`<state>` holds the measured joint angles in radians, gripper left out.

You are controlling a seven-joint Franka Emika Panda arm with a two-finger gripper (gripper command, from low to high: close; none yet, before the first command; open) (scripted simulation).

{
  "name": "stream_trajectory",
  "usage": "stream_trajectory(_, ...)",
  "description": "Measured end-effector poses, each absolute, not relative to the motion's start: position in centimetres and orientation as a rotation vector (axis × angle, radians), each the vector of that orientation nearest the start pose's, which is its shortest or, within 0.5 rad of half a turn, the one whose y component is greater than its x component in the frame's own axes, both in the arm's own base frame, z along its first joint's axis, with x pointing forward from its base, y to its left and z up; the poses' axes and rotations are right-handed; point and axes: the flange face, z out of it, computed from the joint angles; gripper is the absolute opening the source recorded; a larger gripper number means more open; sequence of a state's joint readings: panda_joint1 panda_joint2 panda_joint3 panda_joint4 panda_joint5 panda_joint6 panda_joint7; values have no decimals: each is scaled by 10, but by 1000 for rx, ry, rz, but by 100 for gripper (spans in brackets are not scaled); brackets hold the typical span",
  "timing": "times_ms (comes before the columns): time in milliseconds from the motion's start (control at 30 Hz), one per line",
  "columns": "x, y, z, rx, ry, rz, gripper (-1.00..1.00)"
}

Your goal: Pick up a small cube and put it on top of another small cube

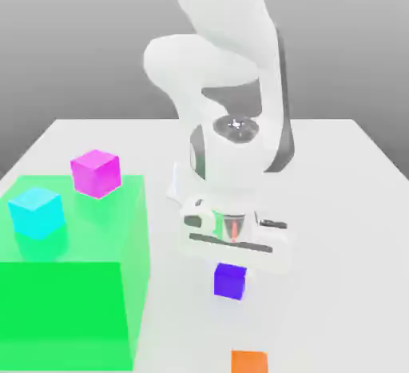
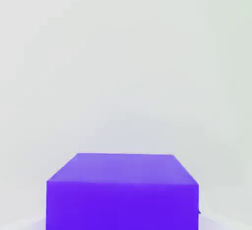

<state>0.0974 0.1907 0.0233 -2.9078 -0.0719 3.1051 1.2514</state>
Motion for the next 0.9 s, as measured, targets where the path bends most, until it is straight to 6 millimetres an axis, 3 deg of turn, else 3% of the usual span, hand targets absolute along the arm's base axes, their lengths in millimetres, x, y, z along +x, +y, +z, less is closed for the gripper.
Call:
stream_trajectory(400, 323, 47, 193, -2711, 1587, -4, -100)
stream_trajectory(600, 386, 43, 211, -2807, 1479, -46, -100)
stream_trajectory(900, 485, 56, 236, -2923, 1220, -24, -100)
